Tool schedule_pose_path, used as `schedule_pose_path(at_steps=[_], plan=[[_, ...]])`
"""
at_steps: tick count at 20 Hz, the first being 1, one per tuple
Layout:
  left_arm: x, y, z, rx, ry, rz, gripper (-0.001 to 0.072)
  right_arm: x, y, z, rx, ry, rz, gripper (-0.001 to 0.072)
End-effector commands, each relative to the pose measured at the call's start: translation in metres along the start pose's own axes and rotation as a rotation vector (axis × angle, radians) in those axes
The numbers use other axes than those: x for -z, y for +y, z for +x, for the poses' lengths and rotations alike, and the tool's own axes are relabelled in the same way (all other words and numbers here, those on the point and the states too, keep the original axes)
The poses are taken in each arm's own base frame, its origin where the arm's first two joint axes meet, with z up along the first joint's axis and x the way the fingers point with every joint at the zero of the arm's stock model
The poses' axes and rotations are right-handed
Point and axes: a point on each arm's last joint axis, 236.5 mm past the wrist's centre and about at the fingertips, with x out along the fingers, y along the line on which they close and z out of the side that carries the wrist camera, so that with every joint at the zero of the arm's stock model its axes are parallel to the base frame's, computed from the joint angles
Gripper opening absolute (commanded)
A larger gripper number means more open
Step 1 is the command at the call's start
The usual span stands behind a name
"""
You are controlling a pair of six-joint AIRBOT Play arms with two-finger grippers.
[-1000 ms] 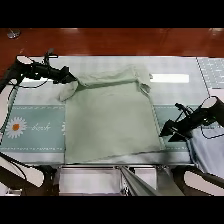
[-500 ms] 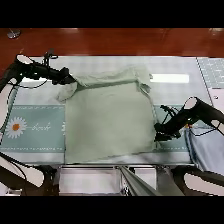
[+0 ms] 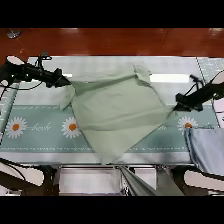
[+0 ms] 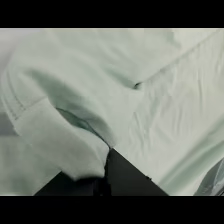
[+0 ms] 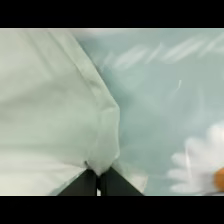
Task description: Fold the shirts.
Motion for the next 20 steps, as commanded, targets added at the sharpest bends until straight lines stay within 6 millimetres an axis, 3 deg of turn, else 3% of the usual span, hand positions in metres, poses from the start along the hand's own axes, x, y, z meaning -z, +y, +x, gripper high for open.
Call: schedule_pose_path(at_steps=[1,5,8,10,12,13,14,15,16,18,20], plan=[[0.017,-0.017,-0.008,0.014,-0.054,0.016,0.002,-0.076,-0.015,-0.05,-0.02,-0.187,0.057,0.0033],[0.092,-0.032,-0.003,0.006,-0.018,-0.001,0.002,-0.153,0.011,-0.063,-0.118,-0.26,0.039,0.0033],[0.156,-0.03,0.01,0.004,0.05,-0.046,0.002,-0.206,0.047,-0.062,-0.254,-0.314,0.049,0.0033],[0.187,-0.021,0.018,-0.006,0.079,-0.086,0.002,-0.229,0.067,-0.055,-0.316,-0.333,0.067,0.0033],[0.202,-0.008,0.025,-0.024,0.091,-0.127,0.0021,-0.239,0.085,-0.045,-0.387,-0.341,0.096,0.0034],[0.201,-0.004,0.028,-0.032,0.085,-0.136,0.0023,-0.237,0.089,-0.038,-0.405,-0.318,0.1,0.0126],[0.198,-0.004,0.027,-0.032,0.08,-0.142,0.0068,-0.231,0.093,-0.034,-0.417,-0.285,0.094,0.0436],[0.192,-0.007,0.025,-0.028,0.073,-0.134,0.0281,-0.222,0.094,-0.032,-0.416,-0.248,0.074,0.0629],[0.185,-0.011,0.019,-0.021,0.069,-0.117,0.0696,-0.21,0.091,-0.035,-0.41,-0.208,0.05,0.0619],[0.167,-0.013,-0.004,-0.031,0.063,-0.07,0.0702,-0.189,0.073,-0.058,-0.369,-0.181,-0.014,0.0619],[0.151,-0.009,-0.033,-0.039,0.044,-0.061,0.0702,-0.17,0.025,-0.088,-0.186,-0.214,-0.018,0.0619]])
